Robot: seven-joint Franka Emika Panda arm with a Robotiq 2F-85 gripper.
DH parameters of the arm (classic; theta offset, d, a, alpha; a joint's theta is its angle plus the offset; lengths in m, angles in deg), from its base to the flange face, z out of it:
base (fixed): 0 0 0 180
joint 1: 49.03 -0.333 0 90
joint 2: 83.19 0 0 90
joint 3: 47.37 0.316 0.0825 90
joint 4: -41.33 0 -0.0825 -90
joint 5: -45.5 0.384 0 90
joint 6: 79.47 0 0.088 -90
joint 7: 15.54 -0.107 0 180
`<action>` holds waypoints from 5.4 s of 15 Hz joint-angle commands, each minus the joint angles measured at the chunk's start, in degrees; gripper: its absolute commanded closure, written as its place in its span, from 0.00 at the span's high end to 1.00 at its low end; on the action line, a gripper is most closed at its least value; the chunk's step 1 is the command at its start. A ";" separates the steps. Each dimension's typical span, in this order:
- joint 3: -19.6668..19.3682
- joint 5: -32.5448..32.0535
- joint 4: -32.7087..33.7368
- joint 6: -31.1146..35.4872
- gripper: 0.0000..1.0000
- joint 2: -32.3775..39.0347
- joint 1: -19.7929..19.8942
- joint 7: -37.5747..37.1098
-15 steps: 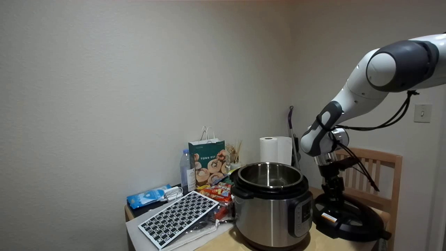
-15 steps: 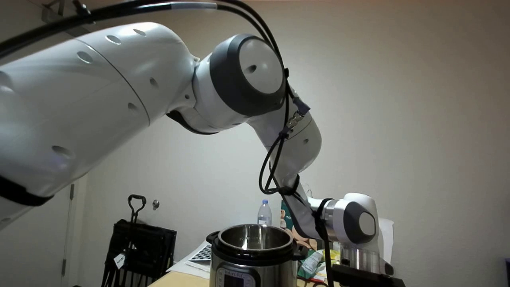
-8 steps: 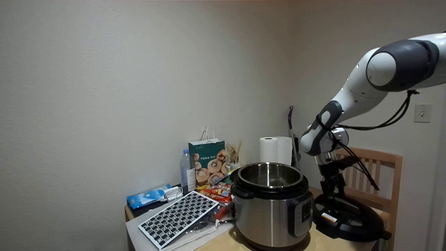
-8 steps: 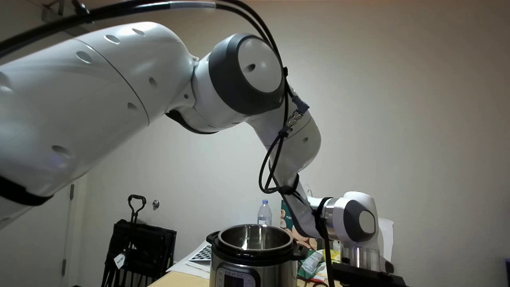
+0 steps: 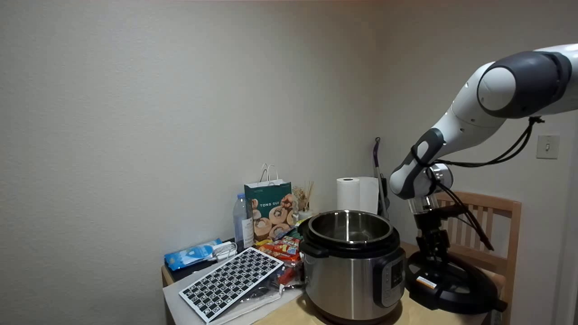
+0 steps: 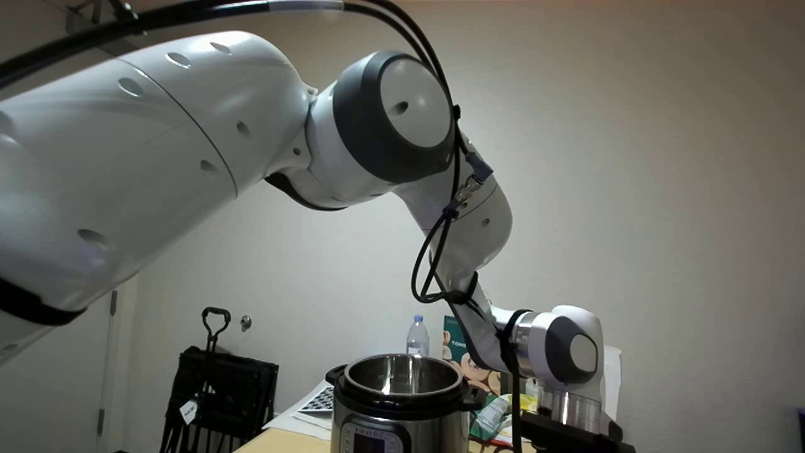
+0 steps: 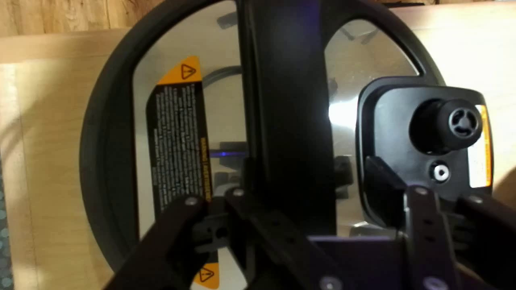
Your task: Put the lid on the pressure cooker
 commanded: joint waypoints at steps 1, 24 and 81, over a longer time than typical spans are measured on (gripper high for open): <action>2.34 2.70 4.03 -6.47 0.42 1.62 3.03 6.04; 2.04 -2.07 39.18 -37.56 0.22 21.52 0.90 7.11; 6.23 12.33 53.99 -60.12 1.00 32.03 8.36 -0.91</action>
